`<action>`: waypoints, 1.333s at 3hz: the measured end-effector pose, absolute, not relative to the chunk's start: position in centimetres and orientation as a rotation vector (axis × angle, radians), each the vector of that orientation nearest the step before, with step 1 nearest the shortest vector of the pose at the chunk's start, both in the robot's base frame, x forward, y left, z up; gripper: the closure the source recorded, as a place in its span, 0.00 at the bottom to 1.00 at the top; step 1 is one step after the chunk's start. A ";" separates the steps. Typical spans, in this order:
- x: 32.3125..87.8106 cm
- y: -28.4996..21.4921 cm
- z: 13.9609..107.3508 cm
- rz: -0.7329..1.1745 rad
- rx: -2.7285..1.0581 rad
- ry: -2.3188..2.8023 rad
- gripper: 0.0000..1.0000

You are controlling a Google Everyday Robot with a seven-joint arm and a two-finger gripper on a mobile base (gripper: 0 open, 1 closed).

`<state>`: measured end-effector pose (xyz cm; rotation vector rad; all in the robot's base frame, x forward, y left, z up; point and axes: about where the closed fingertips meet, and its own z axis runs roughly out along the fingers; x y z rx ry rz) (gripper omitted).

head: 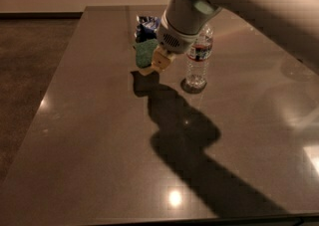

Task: Move sponge near blue chip bag

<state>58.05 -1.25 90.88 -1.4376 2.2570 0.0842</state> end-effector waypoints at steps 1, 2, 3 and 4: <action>60.4 -1.3 89.7 0.105 -1.430 2.278 1.00; 62.8 -1.8 88.3 0.126 -1.402 2.299 1.00; 64.1 -2.0 87.6 0.130 -1.386 2.305 1.00; 65.3 -1.6 87.3 0.103 -1.358 2.309 0.75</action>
Offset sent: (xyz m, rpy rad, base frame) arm 0.0671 -0.0116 -0.0365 0.0363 0.0532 -0.0498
